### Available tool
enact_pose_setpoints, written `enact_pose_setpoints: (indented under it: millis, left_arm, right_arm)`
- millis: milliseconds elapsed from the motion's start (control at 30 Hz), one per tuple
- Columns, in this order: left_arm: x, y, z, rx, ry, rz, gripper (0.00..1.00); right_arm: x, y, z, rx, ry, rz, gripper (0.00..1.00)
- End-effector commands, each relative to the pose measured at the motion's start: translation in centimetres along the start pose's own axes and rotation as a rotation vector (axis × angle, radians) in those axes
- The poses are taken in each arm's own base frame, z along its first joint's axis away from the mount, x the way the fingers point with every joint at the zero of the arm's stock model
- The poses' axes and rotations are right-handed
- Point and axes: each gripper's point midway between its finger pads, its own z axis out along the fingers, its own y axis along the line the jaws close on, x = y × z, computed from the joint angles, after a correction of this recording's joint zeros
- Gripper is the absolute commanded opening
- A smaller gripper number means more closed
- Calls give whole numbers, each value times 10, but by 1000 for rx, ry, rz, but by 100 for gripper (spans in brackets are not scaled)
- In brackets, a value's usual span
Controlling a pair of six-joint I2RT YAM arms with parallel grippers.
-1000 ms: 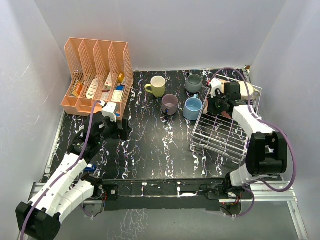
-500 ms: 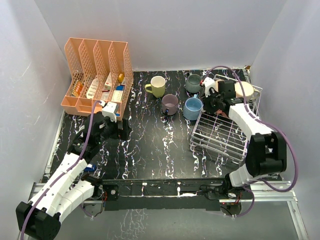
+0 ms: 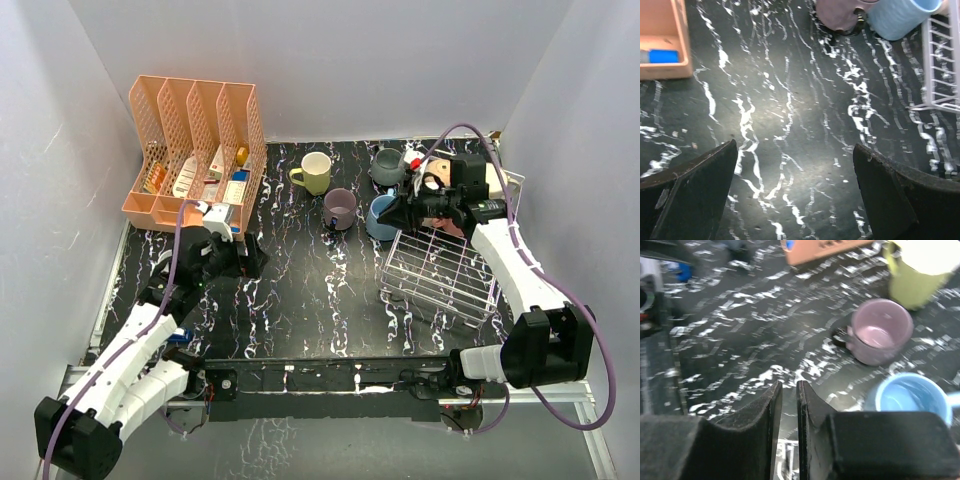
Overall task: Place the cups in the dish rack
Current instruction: Pick up the cup at the center of the board.
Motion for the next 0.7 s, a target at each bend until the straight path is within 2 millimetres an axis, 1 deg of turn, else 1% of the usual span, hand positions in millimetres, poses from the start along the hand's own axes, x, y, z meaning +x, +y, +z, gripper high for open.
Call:
enact_pose_setpoints:
  millis: [0,67,100,200,300,367,433,500,567,600,667]
  left_arm:
    - [-7,-31,-5,128,-33,-240,97]
    - [-10,-37,-8,152,-50,-320,97]
    - [-12,-39,-9,159,-58,-348,97]
    - [-17,-39,-12,140,-61,-388,96]
    - [-21,-25,-14,43,-29,-349,96]
    - [-20,-7,-16,-78,23,-296,94]
    - [-14,19,-19,-233,105,-214,93]
    - [-16,44,-27,-375,165,-123,86]
    - [-9,67,-31,-498,243,-38,80]
    - [-6,79,-32,-549,281,8,78]
    - [0,94,-30,-589,344,32,71]
  right_arm:
    - [-31,59,-7,-302,-167,-29,24]
    - [-28,63,-9,-294,-182,-50,28]
    - [-22,65,-10,-291,-186,-58,31]
    - [-16,73,-14,-292,-210,-95,36]
    - [-15,78,-21,-299,-226,-122,39]
    - [-13,79,-23,-302,-231,-121,41]
    - [-10,77,-23,-293,-227,-116,41]
    - [-9,74,-23,-271,-220,-109,41]
    - [-11,72,-23,-254,-218,-109,42]
    - [-11,71,-23,-244,-217,-111,42]
    - [-11,70,-23,-227,-216,-119,42]
